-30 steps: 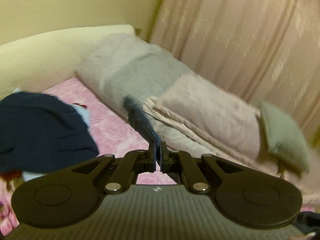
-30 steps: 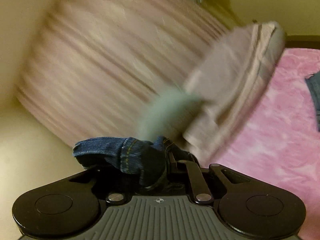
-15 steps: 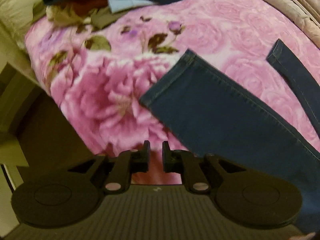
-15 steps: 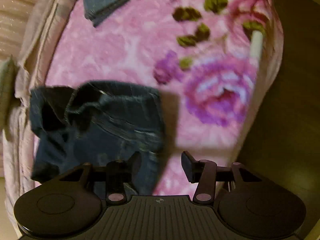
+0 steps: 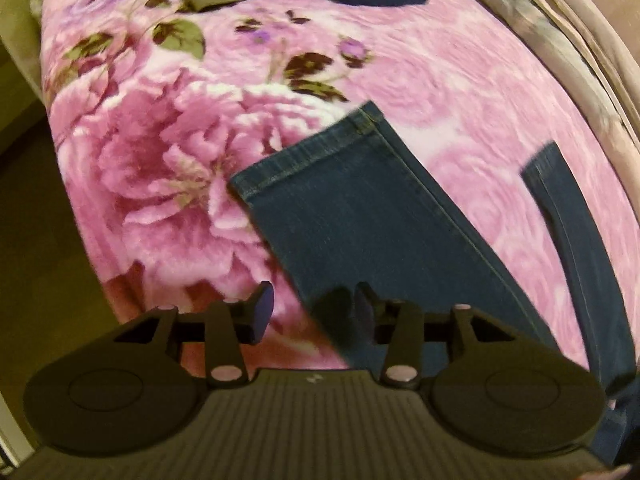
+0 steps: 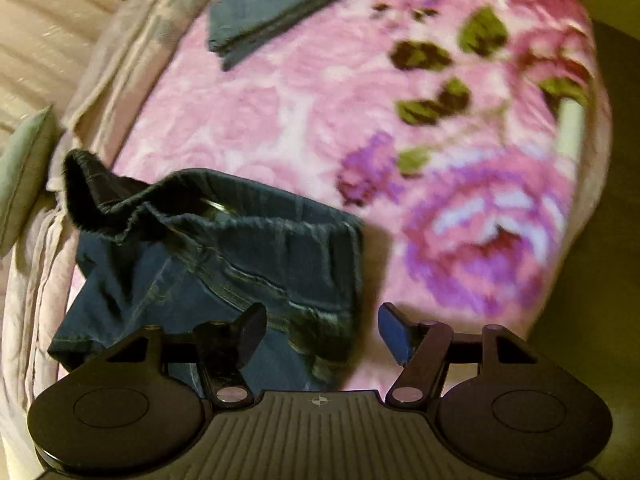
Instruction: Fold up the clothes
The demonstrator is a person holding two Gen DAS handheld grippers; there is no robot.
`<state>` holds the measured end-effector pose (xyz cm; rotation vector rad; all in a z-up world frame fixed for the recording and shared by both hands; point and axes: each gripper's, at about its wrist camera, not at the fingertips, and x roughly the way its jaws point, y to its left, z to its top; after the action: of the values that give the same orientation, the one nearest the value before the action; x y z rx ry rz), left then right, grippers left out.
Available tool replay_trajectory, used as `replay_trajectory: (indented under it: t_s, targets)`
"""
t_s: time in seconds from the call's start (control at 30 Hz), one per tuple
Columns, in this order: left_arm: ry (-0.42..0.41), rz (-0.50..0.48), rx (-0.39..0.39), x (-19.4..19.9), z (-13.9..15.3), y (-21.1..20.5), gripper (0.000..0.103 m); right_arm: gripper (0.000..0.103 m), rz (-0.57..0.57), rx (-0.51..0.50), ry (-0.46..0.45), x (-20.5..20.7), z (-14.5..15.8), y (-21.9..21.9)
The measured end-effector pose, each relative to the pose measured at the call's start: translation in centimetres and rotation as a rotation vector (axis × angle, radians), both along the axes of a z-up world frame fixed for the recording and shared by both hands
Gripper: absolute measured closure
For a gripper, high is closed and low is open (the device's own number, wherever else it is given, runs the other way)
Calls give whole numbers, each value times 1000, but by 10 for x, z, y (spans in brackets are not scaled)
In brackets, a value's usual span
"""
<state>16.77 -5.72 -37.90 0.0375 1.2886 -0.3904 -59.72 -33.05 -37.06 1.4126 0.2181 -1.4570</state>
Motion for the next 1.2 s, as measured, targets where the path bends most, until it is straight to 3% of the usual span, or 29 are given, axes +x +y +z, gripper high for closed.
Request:
replay_trajectory:
  t_s: [0.07, 0.13, 0.17, 0.37, 0.47, 0.53, 0.6, 0.67, 0.83, 1.07, 1.2]
  targets:
    - [-17, -26, 28, 3, -6, -7, 73, 38, 30, -13, 29, 3, -4, -6]
    - [-48, -65, 54, 4, -8, -14, 95, 43, 53, -5, 68, 6, -8, -13]
    - [-74, -92, 64, 4, -5, -18, 101, 76, 63, 5, 83, 7, -9, -16]
    - [-180, -160, -29, 3, 36, -4, 99, 84, 79, -26, 77, -5, 24, -6]
    - [-181, -236, 65, -4, 29, -2, 97, 84, 77, -34, 74, -15, 39, 4]
    - [-165, -279, 158, -9, 14, -5, 91, 81, 79, 18, 88, -20, 28, 5]
    - [-175, -274, 214, -14, 9, -3, 89, 66, 71, 90, 105, -23, 13, 2]
    - [-198, -252, 191, -17, 18, 2, 89, 47, 71, 97, 169, -23, 18, 1]
    - [-194, -173, 104, -17, 50, 9, 86, 40, 119, 14, 288, -27, 51, -9]
    - [-110, -197, -118, -33, 59, -69, 63, 40, 72, -49, 188, -29, 60, -59]
    - [-29, -218, -214, -34, 40, -135, 62, 40, 65, -43, 134, -18, 55, -89]
